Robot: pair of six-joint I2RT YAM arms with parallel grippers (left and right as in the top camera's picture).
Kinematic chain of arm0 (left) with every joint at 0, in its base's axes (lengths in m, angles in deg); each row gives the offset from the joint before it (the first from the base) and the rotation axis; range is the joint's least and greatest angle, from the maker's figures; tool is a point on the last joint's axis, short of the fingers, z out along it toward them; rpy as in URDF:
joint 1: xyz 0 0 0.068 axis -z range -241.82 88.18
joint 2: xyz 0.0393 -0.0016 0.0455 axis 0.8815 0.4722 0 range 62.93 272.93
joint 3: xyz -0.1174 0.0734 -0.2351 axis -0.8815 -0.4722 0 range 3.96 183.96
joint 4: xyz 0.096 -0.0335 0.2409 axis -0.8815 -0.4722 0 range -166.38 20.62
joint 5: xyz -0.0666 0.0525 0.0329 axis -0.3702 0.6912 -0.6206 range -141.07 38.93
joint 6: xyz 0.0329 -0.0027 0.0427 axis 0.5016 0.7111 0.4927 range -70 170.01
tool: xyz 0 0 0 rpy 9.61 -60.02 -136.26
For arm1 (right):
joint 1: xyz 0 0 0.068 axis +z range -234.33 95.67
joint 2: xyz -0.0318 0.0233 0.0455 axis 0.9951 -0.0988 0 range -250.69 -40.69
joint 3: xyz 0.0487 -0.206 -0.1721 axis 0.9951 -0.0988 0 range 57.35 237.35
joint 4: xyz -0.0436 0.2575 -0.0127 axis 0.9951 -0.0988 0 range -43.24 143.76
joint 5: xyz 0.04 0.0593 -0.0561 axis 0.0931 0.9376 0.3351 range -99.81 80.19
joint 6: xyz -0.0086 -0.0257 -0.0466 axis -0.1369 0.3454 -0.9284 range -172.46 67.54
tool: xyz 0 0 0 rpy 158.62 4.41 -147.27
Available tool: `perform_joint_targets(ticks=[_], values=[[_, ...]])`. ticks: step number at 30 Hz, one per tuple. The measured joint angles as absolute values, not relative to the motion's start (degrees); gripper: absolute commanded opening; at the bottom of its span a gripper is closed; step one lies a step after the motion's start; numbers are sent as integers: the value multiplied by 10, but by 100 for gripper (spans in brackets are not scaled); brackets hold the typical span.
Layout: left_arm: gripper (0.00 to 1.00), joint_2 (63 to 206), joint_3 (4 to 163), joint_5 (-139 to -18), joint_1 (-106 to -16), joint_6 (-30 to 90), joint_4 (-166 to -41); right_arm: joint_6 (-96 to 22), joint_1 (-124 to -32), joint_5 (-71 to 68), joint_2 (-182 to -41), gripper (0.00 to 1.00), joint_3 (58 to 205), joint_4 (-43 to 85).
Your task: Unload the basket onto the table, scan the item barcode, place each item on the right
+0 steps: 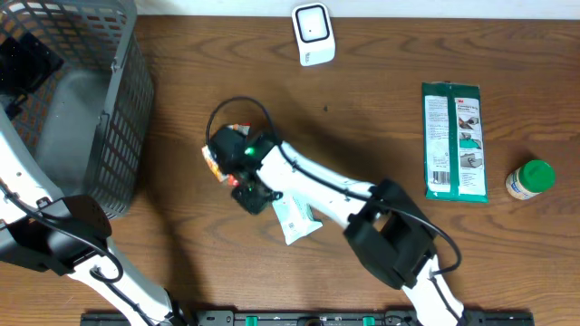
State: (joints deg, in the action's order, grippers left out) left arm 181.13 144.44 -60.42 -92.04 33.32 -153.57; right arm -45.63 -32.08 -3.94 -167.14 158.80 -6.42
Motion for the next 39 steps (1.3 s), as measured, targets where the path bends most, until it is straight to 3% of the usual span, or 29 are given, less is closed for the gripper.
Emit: perform_joint_targets(ticks=[1,3,5,8,18,24,31,39], values=[[98,1811,1444,-604,-920,333,-1536,-454,-328,-31,-1664,56,1593,-67],[98,1811,1444,-604,-920,333,-1536,-441,-352,-20,-1640,87,1599,-73],[98,1811,1444,-604,-920,333,-1536,-436,-382,-12,-1615,96,1603,-85],[98,1811,1444,-604,-920,333,-1536,-432,-432,8,-1589,99,1612,-109],[98,1811,1444,-604,-920,333,-1536,-459,-533,123,-1580,99,1505,-71],[98,1811,1444,-604,-920,333,-1536,-468,-521,145,-1581,70,1424,-23],[98,1811,1444,-604,-920,333,-1535,-433,-500,142,-1580,59,1352,57],[98,1811,1444,-604,-920,333,-1536,-377,-472,145,-1562,38,1309,146]])
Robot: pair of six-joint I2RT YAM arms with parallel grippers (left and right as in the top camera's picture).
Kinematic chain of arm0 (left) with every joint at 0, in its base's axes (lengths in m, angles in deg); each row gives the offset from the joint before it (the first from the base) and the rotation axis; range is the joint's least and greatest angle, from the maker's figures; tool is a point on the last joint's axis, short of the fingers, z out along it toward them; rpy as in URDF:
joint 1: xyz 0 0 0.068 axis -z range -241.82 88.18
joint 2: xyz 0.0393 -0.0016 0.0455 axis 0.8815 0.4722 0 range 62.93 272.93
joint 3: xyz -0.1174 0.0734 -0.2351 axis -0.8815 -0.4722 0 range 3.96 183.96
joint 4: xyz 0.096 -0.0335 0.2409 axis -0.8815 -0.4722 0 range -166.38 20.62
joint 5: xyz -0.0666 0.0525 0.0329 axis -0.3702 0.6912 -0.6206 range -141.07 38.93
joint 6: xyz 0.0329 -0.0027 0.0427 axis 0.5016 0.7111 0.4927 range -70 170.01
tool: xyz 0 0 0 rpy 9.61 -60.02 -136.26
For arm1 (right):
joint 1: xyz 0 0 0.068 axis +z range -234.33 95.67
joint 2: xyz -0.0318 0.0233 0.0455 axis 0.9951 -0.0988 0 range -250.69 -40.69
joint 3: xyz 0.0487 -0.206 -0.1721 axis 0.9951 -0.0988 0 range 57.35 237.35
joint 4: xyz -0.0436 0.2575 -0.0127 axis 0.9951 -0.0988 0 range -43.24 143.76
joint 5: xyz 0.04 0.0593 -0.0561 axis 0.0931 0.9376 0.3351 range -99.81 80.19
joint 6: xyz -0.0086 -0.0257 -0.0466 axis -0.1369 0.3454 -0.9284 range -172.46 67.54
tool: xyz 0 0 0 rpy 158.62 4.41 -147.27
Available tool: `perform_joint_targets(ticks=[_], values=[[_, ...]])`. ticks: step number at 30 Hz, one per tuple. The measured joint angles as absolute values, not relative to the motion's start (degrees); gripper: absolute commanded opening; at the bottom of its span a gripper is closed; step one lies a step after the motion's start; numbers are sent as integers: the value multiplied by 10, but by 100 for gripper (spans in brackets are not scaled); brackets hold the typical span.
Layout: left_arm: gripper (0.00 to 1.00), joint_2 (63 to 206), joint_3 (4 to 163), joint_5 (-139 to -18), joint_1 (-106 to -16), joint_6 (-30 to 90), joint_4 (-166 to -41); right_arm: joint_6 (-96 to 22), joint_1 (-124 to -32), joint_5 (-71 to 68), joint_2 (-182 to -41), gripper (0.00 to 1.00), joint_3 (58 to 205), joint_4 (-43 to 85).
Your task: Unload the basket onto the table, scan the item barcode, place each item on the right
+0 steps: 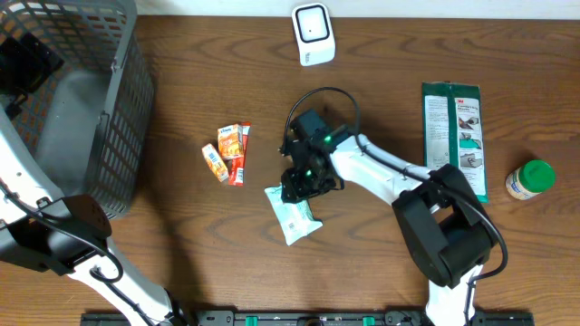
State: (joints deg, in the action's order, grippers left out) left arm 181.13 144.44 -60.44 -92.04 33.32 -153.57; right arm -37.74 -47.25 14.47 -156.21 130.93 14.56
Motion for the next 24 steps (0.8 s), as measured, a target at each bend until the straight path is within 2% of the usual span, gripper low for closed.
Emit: perform_joint_targets(ticks=[4,9,11,13,17,24], values=[[98,1811,1444,-604,-920,333,-1536,-360,-449,140,-1560,36,1303,150],[98,1811,1444,-604,-920,333,-1536,-350,-443,135,-1559,39,1303,150],[98,1811,1444,-604,-920,333,-1536,-349,-444,136,-1559,42,1303,150],[98,1811,1444,-604,-920,333,-1536,-348,-446,140,-1559,50,1303,146],[98,1811,1444,-604,-920,333,-1536,-346,-460,154,-1557,55,1303,132],[98,1811,1444,-604,-920,333,-1536,-347,-493,190,-1557,58,1300,106]])
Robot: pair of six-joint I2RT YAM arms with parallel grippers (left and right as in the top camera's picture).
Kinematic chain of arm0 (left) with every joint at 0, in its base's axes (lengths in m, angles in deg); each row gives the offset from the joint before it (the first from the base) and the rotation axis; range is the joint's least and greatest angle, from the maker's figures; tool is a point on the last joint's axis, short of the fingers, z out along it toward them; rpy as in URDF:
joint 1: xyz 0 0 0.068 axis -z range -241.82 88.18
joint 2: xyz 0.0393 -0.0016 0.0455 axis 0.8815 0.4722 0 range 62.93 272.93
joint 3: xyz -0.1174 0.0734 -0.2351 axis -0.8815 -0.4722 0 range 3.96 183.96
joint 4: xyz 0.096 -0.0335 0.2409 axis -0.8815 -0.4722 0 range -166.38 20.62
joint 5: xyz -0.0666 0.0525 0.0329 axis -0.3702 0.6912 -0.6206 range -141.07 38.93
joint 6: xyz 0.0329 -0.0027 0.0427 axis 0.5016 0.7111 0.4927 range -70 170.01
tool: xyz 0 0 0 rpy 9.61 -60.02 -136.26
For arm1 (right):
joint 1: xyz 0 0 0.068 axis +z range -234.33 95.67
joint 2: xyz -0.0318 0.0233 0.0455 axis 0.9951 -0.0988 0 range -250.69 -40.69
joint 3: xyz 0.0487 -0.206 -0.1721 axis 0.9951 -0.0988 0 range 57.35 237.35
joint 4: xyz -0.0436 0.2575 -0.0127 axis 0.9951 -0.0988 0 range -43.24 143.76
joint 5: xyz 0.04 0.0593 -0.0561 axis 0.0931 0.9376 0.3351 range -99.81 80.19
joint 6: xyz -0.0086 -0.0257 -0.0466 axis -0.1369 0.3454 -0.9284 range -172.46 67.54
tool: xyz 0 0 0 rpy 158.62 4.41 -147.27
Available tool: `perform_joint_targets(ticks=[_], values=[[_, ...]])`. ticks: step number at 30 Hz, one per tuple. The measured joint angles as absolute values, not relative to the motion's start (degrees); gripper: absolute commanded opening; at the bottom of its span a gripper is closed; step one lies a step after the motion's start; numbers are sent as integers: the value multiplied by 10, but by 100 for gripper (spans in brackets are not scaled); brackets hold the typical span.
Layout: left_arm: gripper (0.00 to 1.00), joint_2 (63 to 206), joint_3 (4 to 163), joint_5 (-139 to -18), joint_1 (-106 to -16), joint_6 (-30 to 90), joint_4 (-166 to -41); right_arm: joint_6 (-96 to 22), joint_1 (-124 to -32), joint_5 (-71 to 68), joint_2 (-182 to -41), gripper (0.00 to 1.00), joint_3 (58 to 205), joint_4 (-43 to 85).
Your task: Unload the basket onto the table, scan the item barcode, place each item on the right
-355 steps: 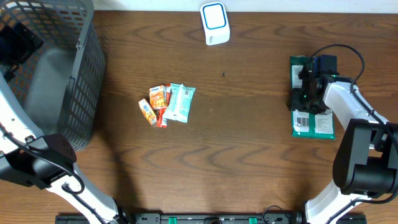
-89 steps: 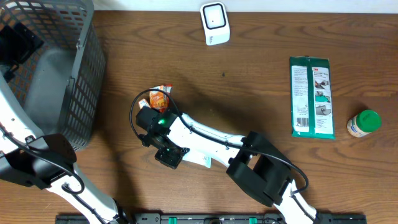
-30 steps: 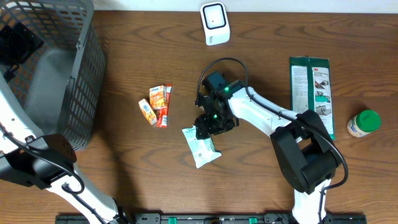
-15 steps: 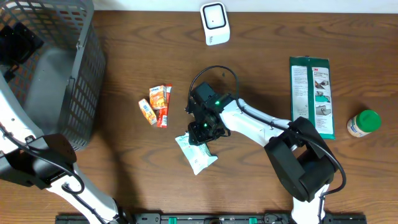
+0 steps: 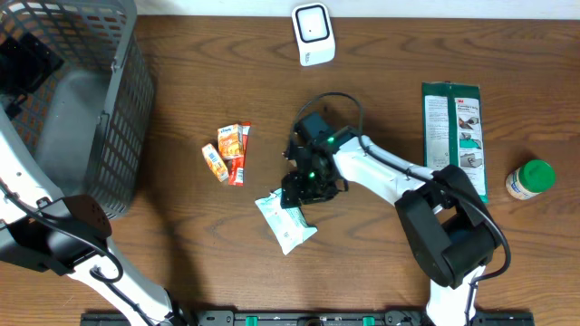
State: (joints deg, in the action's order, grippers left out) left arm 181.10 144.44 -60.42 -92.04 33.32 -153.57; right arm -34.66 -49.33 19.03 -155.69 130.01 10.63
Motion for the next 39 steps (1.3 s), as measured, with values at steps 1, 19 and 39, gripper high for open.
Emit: perform_joint_targets(ticks=[1,19,39], values=[[98,1811,1444,-604,-920,333,-1536,-347,-497,193,-1557,59,1300,99],[98,1811,1444,-604,-920,333,-1536,-311,-439,165,-1554,29,1299,91],[98,1811,1444,-604,-920,333,-1536,-349,-475,64,-1414,1,1283,88]])
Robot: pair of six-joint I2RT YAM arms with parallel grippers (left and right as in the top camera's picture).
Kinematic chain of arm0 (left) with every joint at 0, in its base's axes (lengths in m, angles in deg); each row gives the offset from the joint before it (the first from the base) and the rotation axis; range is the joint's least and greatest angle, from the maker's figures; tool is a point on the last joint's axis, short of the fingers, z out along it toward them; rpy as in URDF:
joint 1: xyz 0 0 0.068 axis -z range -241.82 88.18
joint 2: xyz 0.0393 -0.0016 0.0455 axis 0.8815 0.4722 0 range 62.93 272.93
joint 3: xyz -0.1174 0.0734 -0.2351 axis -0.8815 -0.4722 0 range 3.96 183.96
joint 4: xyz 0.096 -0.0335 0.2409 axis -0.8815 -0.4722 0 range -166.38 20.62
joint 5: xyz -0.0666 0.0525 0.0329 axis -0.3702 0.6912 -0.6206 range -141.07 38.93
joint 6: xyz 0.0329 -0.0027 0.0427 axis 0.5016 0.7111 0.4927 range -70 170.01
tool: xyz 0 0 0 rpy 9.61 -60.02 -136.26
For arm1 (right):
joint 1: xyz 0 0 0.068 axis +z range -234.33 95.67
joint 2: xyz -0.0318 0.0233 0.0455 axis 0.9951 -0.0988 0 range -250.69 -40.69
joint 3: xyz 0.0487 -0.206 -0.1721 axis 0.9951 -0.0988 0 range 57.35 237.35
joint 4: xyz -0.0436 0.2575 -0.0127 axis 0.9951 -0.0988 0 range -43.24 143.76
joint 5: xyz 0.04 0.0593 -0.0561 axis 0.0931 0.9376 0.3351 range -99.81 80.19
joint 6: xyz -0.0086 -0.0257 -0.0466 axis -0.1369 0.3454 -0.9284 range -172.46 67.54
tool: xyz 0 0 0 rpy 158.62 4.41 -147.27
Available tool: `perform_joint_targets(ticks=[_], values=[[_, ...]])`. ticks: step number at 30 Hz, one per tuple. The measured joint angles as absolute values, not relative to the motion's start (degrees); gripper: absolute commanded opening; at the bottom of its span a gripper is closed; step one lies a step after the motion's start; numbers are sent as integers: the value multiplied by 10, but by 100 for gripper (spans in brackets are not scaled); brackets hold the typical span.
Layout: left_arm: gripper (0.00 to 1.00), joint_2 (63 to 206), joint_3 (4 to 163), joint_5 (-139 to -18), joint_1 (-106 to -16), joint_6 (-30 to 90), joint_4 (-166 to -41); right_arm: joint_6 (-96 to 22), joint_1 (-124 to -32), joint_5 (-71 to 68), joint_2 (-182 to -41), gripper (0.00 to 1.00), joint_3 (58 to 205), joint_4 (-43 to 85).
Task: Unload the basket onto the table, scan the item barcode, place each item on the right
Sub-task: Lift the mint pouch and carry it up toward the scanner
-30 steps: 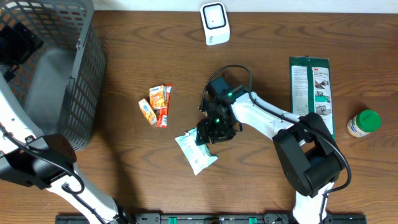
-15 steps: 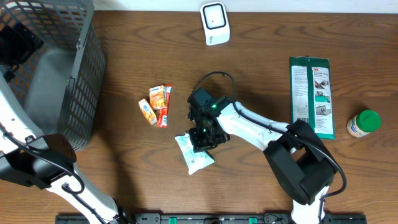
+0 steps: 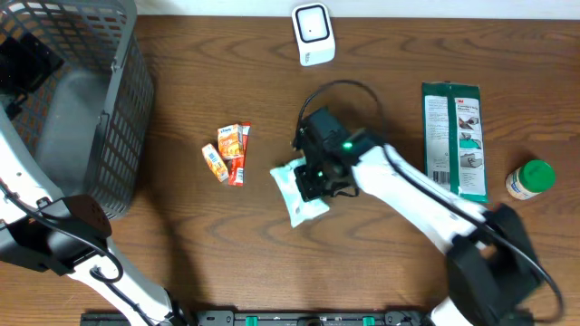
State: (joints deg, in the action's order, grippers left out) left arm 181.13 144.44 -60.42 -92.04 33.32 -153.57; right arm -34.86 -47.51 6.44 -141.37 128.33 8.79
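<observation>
My right gripper (image 3: 311,184) is shut on one end of a white-and-green soft packet (image 3: 292,197), which sticks out to its lower left at mid-table. The fingers are mostly hidden under the wrist. A white barcode scanner (image 3: 313,34) stands at the far edge, well beyond the gripper. My left arm reaches into the grey basket at the far left. Its gripper (image 3: 22,65) is a dark shape inside, and its jaws cannot be made out.
Small orange snack packets (image 3: 227,153) lie left of the held packet. A green 3M pack (image 3: 455,140) and a green-lidded jar (image 3: 530,178) lie at the right. The wire basket (image 3: 122,109) fills the far left corner.
The white packet has moved up and to the right, from below-left of my right gripper to right under it, and has turned. The gripper has shifted slightly. The left arm is unchanged.
My right gripper was first over the orange snack packets at the left. Then those lay free on the table and the gripper was at the white packet's upper end. The packet then sat shifted down-left, and now it sits higher, in the gripper.
</observation>
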Motion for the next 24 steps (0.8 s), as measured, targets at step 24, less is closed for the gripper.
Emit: perform_joint_targets(ticks=[24], values=[[98,1811,1444,-604,-920,333,-1536,-427,-476,99,-1276,1,1283,97]])
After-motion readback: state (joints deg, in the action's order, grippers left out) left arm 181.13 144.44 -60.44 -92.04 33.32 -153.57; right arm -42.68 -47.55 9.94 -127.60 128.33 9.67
